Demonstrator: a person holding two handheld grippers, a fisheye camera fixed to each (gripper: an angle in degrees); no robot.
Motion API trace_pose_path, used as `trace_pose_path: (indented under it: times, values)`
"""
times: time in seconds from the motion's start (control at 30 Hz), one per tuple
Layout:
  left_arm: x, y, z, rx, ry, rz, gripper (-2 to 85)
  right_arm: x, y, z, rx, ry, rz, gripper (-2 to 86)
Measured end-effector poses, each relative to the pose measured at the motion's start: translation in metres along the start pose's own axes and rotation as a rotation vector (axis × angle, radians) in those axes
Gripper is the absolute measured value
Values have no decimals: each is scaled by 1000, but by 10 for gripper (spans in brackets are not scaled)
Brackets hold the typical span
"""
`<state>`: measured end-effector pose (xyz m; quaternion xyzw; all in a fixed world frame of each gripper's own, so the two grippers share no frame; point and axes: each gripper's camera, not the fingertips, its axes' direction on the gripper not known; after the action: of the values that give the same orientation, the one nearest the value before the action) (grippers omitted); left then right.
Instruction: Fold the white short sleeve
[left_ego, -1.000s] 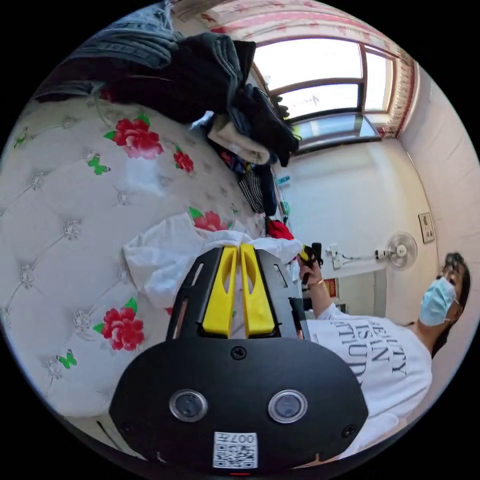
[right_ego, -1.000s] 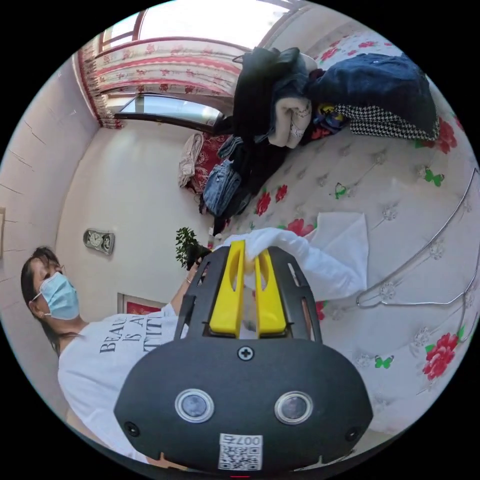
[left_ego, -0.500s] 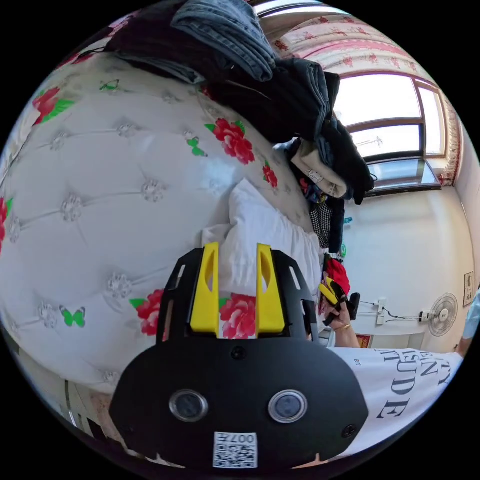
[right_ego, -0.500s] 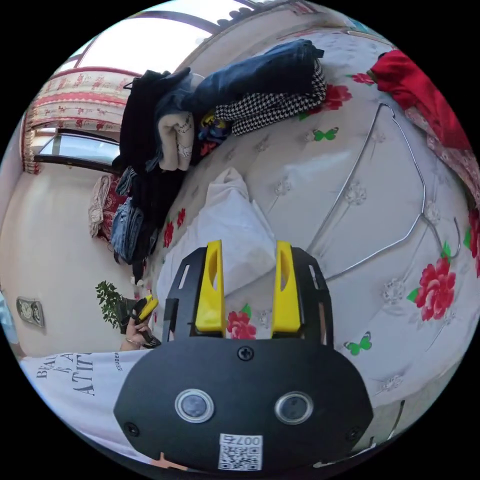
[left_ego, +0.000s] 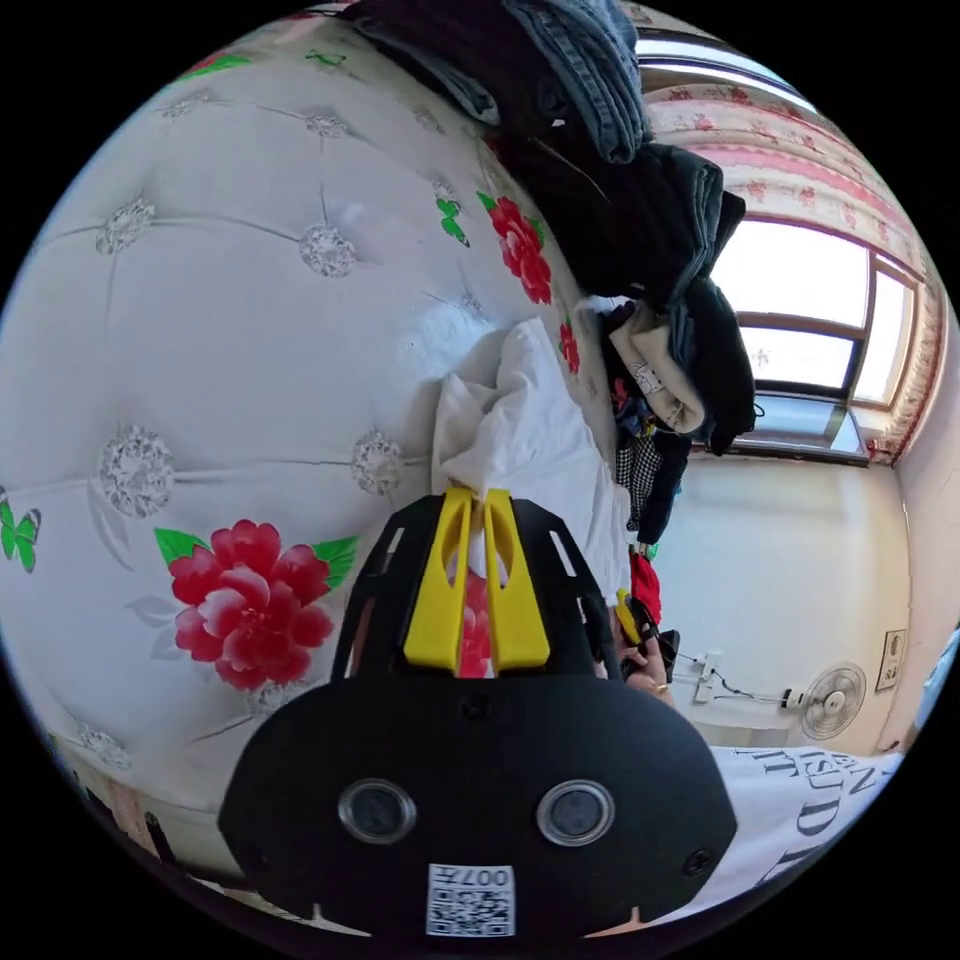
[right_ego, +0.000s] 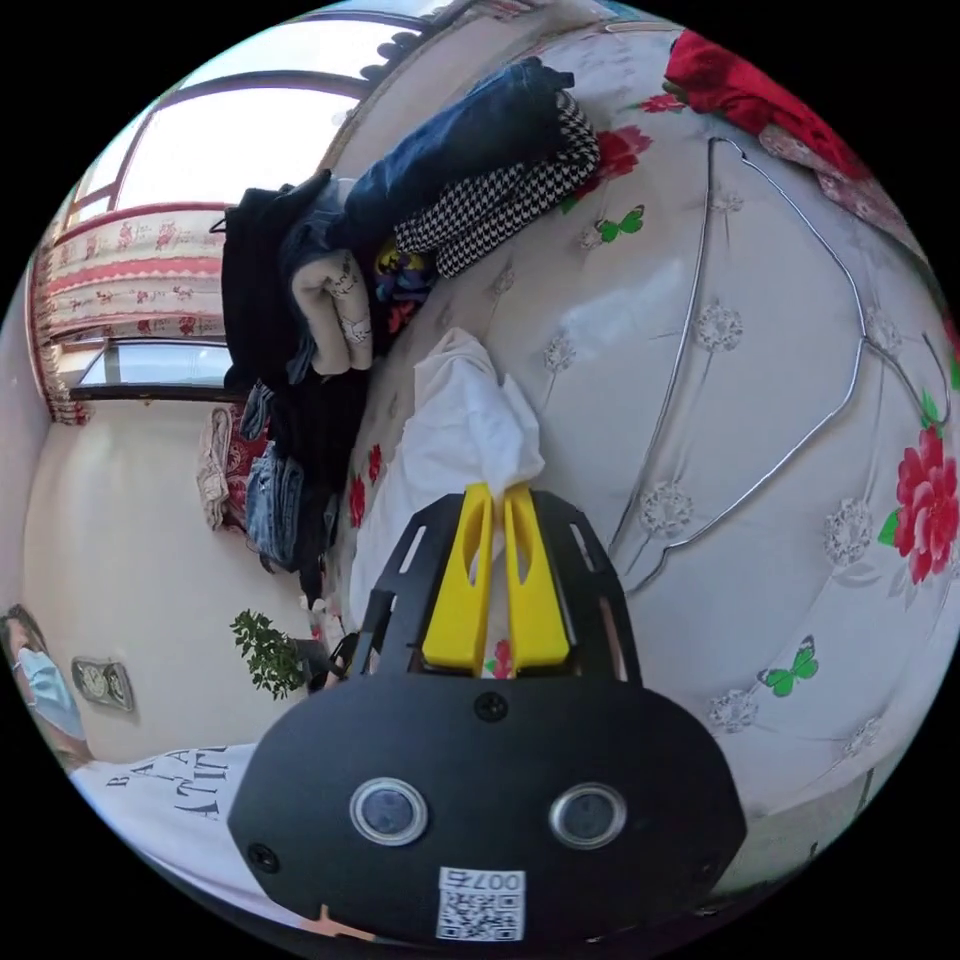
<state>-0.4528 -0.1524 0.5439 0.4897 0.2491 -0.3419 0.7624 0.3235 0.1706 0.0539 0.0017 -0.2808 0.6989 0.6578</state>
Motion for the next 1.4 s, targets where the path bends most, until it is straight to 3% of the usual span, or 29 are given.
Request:
trace_pose_path:
  times: [0.1, 0.23, 0.37, 0.47, 0.53, 0.67, 0.8, 0.97, 1.03, 1.1, 1.13, 1.23, 1.4]
  values:
    - [5, 3, -6, -14, -21, 52, -3, -44, 5, -7, 29, 48, -105, 1]
    - [5, 7, -11, -11, 2, 80, 13, -168, 25, 5, 45, 152, -493, -1]
    - [4, 10, -20, -29, 43, 131, 61, -310, 96, 70, -104, 193, -1032, 0]
    - [1, 17, -35, -6, 83, 167, 87, -364, 161, 138, -272, 105, -1257, 4]
    - [-2, 25, -47, 24, 82, 189, 100, -371, 192, 194, -411, 93, -1287, 9]
    - [-17, 42, -73, 70, 88, 192, 127, -353, 226, 288, -663, 268, -1166, 16]
    - [-23, 48, -72, 37, 147, 187, 158, -356, 219, 255, -565, 208, -1128, 16]
    - [-2, 33, -33, -32, 254, 190, 182, -354, 203, 198, -390, 313, -1045, 7]
    - [5, 23, -15, -61, 214, 184, 129, -351, 206, 189, -355, 339, -1011, 3]
    - [7, 8, 0, -80, 161, 174, 25, -350, 213, 184, -327, 363, -988, 0]
    - [7, 4, 1, -80, 168, 169, 19, -350, 220, 183, -320, 378, -978, -1]
    - [28, -13, -20, -64, 154, 304, 0, -357, 235, 186, -329, 388, -972, -3]
    - [23, -35, -132, 92, 89, 477, -4, -378, 252, 197, -353, 413, -998, -3]
